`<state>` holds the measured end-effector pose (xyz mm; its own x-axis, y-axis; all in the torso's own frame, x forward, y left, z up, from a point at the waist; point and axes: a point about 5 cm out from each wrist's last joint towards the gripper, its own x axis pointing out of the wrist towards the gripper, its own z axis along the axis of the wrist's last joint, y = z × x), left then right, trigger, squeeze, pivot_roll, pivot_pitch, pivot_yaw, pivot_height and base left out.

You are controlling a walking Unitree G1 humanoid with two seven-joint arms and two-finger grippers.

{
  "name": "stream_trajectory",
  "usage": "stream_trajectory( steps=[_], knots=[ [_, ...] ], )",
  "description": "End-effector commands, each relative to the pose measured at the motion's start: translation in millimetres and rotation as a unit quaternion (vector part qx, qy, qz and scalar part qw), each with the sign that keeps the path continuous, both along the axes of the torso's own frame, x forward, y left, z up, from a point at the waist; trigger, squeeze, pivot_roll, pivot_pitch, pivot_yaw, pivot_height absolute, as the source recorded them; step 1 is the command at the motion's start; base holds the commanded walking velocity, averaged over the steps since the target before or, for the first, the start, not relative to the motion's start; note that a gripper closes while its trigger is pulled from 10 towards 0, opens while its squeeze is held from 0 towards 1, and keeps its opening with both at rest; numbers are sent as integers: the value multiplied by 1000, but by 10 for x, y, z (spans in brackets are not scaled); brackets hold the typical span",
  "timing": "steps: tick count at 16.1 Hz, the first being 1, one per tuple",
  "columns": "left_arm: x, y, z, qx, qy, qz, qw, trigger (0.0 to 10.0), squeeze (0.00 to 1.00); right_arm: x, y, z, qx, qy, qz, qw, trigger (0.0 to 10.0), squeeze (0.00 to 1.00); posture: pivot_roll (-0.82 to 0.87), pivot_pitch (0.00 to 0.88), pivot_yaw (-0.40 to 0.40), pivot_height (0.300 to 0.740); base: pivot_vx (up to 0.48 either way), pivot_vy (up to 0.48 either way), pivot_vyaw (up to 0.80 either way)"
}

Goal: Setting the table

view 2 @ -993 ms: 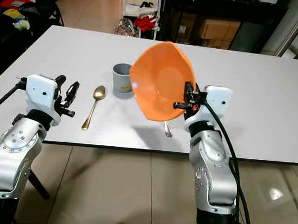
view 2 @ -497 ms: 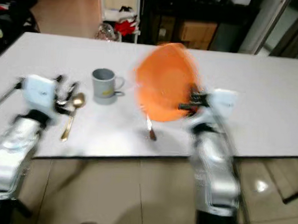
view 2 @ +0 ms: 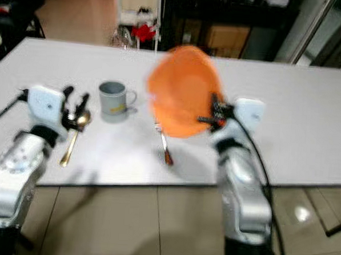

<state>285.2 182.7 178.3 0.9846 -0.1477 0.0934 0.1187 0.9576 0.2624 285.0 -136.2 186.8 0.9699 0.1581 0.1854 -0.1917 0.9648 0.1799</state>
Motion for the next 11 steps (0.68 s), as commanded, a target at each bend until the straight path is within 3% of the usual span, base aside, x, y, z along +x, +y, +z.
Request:
stream_trajectory(
  steps=[1,9,11],
  knots=[
    [15,-55,21,2,-4,-8,1000,10000,0,1,-102,101,1,-28,-18,999,10000,0,163,0,-59,740,296,0,0],
    [-22,9,23,11,-2,-2,1000,10000,0,27,-61,58,-1,-17,14,1000,10000,0,185,0,-62,740,292,0,0],
    [-26,21,24,16,0,2,1000,10000,0,50,-48,0,-27,-6,18,999,10000,0,219,0,-74,740,292,0,800]
  ],
)
